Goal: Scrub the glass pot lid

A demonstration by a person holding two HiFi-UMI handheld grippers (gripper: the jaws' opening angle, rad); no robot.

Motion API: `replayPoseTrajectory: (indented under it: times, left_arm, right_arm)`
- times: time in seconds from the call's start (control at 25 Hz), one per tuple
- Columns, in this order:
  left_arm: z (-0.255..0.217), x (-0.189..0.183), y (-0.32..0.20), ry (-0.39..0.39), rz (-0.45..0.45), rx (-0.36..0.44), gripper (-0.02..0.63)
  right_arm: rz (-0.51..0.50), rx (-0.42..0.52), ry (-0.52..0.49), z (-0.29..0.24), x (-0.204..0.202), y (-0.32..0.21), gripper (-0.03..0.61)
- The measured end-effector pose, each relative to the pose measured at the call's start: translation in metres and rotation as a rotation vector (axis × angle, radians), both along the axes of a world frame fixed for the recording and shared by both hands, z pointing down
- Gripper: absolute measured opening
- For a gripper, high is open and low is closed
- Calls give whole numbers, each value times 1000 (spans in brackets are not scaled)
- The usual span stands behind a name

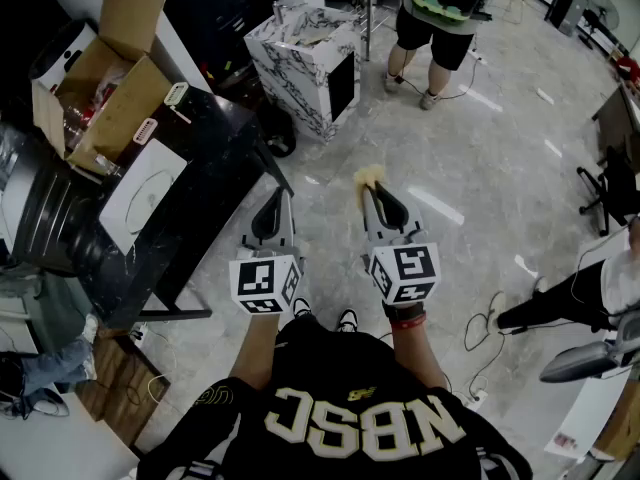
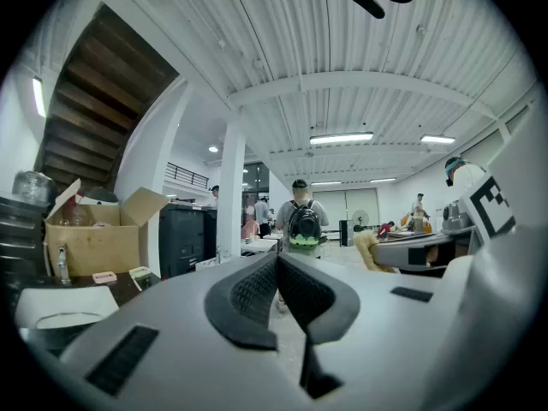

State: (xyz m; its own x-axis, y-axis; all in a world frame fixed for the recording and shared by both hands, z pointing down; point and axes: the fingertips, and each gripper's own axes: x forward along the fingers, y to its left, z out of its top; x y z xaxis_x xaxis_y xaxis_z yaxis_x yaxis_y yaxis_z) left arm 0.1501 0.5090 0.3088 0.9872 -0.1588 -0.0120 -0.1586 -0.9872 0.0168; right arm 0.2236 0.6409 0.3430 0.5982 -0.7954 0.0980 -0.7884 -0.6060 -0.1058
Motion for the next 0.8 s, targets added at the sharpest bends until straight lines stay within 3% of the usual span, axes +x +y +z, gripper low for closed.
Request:
replayPoseTrajectory:
  times: [0.48, 0.68, 0.8]
  left_arm:
    - [22, -38, -94, -6, -172, -8, 14]
    - [46, -57, -185, -21, -272, -36, 14]
    - [59, -66, -258, -88, -399, -33, 14]
  right_arm:
    - [-124, 12, -48, 27, -4, -109, 46]
    - [-284, -34, -43, 39, -25, -207, 44]
    - [-379, -45, -35, 35, -39, -280, 44]
